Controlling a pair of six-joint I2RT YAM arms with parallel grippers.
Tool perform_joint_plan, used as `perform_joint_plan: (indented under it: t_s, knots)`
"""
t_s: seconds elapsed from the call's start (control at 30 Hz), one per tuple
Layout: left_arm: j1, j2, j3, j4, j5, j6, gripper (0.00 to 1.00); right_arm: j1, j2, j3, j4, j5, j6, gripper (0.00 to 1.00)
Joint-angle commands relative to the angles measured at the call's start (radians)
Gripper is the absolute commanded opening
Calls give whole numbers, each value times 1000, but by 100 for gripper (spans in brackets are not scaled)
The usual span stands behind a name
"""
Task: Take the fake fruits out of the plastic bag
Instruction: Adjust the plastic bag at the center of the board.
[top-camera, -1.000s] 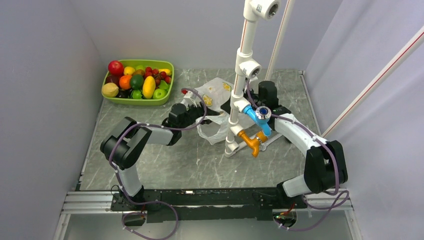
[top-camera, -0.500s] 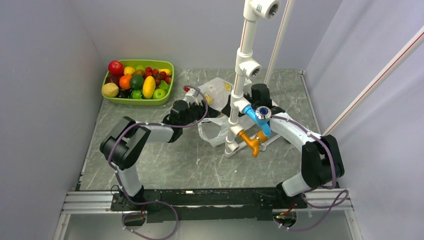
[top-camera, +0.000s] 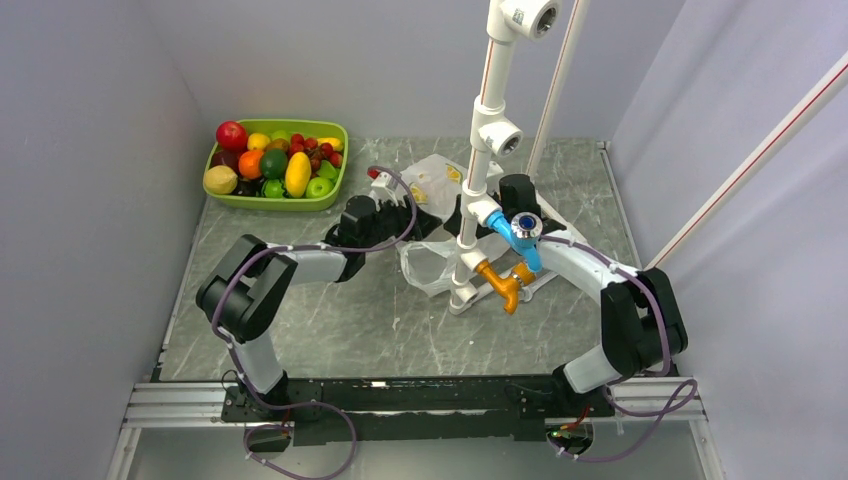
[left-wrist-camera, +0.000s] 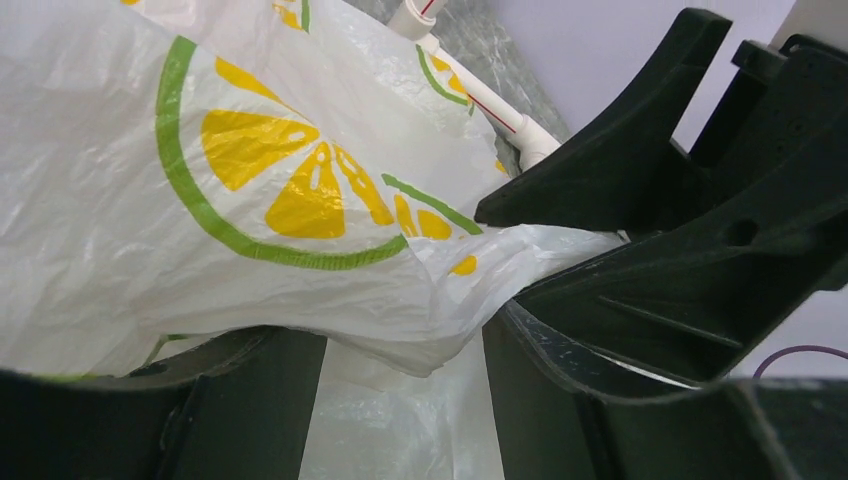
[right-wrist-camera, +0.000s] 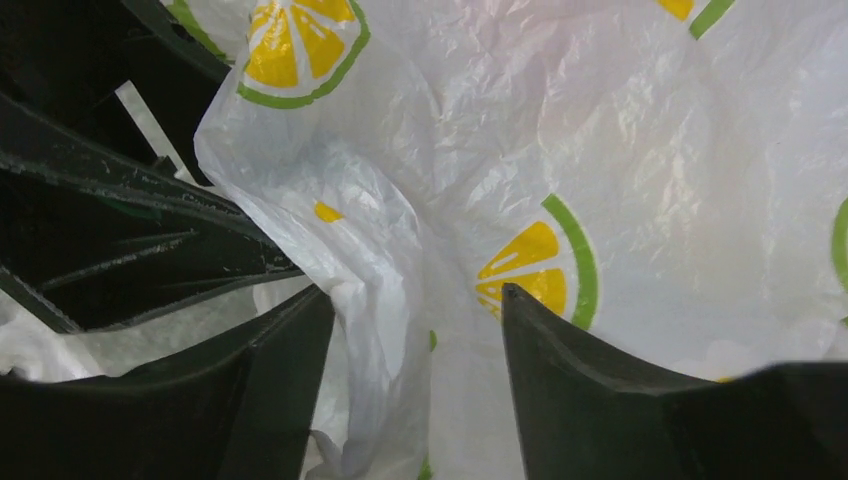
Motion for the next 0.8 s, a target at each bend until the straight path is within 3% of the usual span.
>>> perform_joint_plan:
  t_s: [0.0,0.17,0.4,0.6,0.77]
  knots:
    - [1,-35,32,20,17,4,62,8,28,34,76,47,19,52]
    - [-3,-100,-56,34,4,16,62,7,10,73,85,-5,104,0]
    - [-40,-234,-274,113,-1,43,65,-16,-29,37,205,-170,226,0]
    - [-105,-403,-440,109,-182,92,65,-71,1,22,298,-401,311,0]
    - [-104,-461,-461,77,-263,89,65,-74,-30,-6,279,-427,287,0]
